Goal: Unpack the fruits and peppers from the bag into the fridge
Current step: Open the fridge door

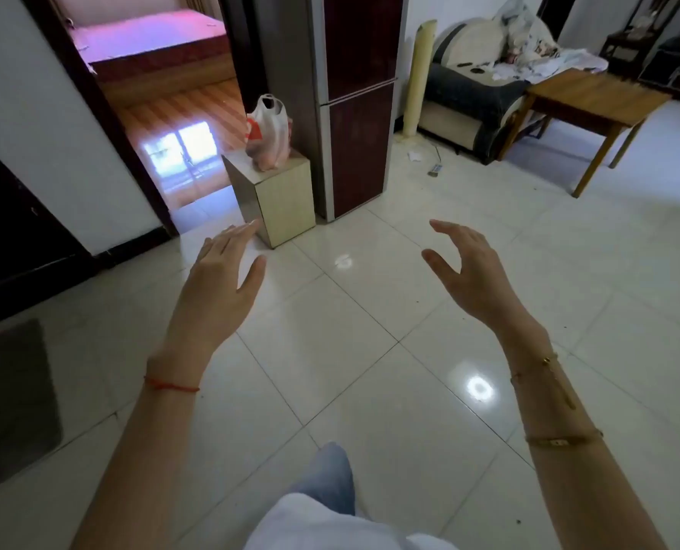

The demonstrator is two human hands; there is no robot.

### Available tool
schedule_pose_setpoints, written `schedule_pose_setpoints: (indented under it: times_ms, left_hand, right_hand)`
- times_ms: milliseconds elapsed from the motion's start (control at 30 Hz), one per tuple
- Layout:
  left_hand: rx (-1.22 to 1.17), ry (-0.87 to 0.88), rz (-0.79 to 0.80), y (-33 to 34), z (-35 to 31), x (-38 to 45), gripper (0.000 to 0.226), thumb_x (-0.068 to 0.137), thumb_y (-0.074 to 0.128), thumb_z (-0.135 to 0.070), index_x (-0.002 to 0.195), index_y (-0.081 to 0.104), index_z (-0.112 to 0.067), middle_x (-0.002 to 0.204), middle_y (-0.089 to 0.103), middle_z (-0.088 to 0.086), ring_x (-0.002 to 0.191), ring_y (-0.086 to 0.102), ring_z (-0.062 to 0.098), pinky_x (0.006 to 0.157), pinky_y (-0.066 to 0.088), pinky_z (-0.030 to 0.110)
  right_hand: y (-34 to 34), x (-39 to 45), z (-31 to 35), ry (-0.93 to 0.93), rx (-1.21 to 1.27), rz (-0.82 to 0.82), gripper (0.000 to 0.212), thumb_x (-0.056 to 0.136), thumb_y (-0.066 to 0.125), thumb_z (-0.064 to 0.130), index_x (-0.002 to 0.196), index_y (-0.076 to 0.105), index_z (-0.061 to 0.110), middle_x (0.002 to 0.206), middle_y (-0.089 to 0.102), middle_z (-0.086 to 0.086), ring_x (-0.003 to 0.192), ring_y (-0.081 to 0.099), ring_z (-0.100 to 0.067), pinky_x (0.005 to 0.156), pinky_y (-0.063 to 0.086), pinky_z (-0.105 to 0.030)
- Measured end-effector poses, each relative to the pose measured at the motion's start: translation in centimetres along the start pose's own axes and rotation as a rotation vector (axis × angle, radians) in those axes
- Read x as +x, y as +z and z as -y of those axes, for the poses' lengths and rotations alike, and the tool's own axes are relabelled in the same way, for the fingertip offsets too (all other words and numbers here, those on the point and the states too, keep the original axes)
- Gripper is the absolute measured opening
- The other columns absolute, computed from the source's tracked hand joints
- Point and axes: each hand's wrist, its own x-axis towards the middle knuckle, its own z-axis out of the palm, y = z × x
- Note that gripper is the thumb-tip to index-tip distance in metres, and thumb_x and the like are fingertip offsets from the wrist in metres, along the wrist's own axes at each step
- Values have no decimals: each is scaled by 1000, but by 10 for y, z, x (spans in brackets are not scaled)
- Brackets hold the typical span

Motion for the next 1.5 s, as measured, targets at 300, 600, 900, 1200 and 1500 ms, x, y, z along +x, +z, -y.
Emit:
schedule_pose_setpoints:
  times_ms: [300,600,900,1200,1500]
  left_hand:
    - [-22,-53,44,58,37,107,50,100,49,-27,146,41,-12,149,45,12,142,36,25,117,32,49]
    - [-60,-27,100,104,65,284,51,101,46,-30,149,37,-15,150,43,12,143,35,25,115,34,48]
    - [-60,25,166,166,103,427,52,101,42,-36,150,34,-19,152,42,4,142,36,19,114,38,46]
    - [-69,-69,118,230,131,568,48,101,45,-33,146,40,-19,148,47,3,138,42,20,111,41,44]
    - [-42,-160,-51,258,148,706,48,99,49,-30,144,44,-15,144,51,5,129,50,19,102,37,19]
  right_hand:
    - [38,111,-48,51,-17,44,49,99,53,33,144,44,16,146,49,-1,139,37,-18,108,24,-23]
    - [62,276,-82,80,14,34,49,99,51,35,144,43,18,145,49,0,138,38,-16,108,25,-23]
    - [85,404,-137,137,22,36,48,99,51,36,143,45,18,144,50,1,138,38,-16,109,26,-24]
    - [106,565,-203,115,23,96,49,98,50,38,144,43,20,145,48,3,138,37,-15,109,26,-25]
    - [116,757,-240,-30,30,122,48,98,52,37,143,44,21,144,50,2,136,41,-15,104,25,-16]
